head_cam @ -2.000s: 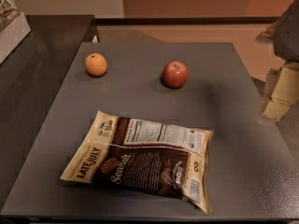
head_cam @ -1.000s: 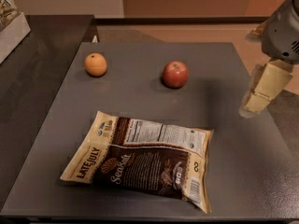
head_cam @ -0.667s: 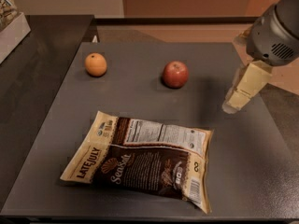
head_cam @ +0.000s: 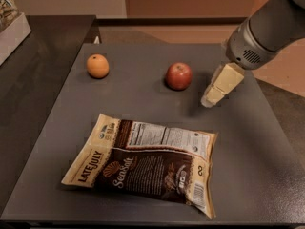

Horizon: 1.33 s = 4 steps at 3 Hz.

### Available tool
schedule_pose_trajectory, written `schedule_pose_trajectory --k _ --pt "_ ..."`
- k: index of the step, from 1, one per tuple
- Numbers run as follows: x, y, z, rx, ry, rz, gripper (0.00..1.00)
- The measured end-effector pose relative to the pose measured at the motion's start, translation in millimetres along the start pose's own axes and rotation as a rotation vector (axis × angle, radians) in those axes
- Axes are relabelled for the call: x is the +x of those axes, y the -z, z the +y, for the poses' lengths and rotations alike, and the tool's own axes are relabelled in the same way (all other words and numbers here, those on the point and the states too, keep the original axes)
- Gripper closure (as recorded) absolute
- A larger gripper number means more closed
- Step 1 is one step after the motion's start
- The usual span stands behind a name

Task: Move apple near brown chip bag

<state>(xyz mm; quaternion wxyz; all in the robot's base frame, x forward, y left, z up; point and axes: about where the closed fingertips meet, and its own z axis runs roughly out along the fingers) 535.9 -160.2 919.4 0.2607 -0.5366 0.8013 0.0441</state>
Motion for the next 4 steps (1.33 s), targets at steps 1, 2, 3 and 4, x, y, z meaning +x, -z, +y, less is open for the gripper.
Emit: schedule_pose_trajectory --k 1,2,3,4 --pt "-8.4 -25.1 -15.2 0.008 -0.028 -0.021 0.0" --pt "-14.1 -50.8 -25.1 -0.01 -0.051 -0.031 0.0" --pt "-17.9 -72.3 -33.6 -0.027 -0.081 -0.038 0.0" --pt "-21.3 -88.0 -36.4 -0.052 -0.101 -0.043 0.0"
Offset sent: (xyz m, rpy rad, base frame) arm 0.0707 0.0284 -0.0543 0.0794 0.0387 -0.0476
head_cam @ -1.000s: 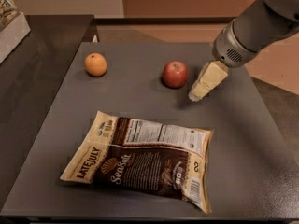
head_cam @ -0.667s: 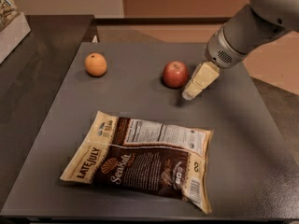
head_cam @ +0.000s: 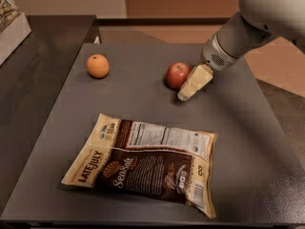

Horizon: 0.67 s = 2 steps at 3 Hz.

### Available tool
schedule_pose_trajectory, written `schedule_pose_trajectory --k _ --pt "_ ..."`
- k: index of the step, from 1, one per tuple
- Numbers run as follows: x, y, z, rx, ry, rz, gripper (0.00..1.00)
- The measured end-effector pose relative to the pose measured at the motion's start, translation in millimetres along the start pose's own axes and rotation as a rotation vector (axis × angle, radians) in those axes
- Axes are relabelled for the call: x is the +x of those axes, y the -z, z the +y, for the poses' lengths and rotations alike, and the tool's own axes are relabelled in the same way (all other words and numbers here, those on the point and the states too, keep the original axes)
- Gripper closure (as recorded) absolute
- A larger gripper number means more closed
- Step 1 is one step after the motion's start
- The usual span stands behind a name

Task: Move apple near brown chip bag

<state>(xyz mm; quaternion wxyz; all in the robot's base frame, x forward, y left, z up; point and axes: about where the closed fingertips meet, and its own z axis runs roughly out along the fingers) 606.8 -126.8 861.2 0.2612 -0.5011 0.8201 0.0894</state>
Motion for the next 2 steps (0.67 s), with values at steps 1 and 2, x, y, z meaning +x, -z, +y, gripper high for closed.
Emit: schedule_pose_trajectory --k 1,2 --pt "-9.5 -9.3 -0.4 -0.021 0.003 -0.012 0.0" --pt "-18.7 -16.6 0.6 -0.04 0.006 -0.029 0.0"
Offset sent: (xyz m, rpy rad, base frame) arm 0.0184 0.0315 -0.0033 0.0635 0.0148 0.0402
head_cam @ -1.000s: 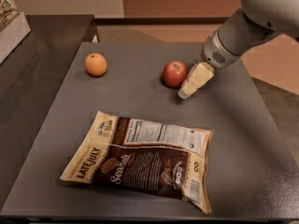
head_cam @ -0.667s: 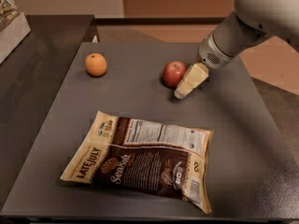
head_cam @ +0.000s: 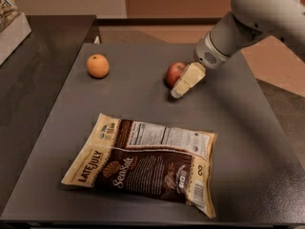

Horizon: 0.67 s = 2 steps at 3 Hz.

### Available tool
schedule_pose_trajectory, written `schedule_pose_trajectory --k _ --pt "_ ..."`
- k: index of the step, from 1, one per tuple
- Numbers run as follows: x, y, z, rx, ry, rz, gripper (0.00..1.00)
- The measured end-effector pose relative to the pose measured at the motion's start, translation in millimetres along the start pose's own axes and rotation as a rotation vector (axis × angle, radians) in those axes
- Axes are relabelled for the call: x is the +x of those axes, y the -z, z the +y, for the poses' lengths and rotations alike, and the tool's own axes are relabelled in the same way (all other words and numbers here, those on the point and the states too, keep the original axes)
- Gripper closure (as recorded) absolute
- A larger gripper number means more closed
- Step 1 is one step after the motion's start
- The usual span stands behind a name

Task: Move apple near brown chip bag

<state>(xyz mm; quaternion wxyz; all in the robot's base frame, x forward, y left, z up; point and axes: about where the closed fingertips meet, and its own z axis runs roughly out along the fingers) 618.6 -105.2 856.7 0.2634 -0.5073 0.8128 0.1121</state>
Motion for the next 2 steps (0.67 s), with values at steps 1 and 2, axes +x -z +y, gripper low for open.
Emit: schedule_pose_trajectory --k 1,2 --pt "-3.9 -5.0 0.3 -0.01 0.005 -0.005 0.0" --pt "-4.2 -9.7 1.8 -0.021 0.012 -0.006 0.18"
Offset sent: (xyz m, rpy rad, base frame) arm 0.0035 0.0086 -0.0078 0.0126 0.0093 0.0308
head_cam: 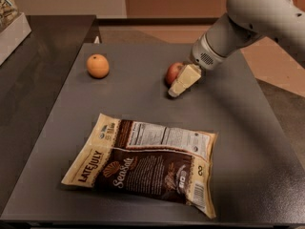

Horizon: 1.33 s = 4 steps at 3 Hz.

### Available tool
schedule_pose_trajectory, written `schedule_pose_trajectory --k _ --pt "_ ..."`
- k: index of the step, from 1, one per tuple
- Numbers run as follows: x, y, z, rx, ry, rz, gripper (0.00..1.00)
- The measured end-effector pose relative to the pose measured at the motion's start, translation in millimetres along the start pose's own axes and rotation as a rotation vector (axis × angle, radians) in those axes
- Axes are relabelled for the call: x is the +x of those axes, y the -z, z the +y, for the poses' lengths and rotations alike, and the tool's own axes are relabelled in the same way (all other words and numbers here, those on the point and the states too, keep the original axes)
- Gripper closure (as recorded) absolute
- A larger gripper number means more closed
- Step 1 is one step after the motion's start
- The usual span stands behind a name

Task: Move apple near brown chip bag

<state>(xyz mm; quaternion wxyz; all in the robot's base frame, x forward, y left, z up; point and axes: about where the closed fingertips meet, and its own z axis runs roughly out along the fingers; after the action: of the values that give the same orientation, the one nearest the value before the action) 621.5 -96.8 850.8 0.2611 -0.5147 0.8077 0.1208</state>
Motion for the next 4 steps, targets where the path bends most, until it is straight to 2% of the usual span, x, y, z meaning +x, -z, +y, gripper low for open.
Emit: schedule_pose_trajectory --k 2,3,4 --pt "-0.6 6.3 5.4 -0.008 0.024 -0.016 0.64" --pt "-8.0 19.2 18.4 -0.027 0.099 -0.045 0.87" --pt "-15.7 33.7 41.3 -0.088 0.225 -0.08 1.0"
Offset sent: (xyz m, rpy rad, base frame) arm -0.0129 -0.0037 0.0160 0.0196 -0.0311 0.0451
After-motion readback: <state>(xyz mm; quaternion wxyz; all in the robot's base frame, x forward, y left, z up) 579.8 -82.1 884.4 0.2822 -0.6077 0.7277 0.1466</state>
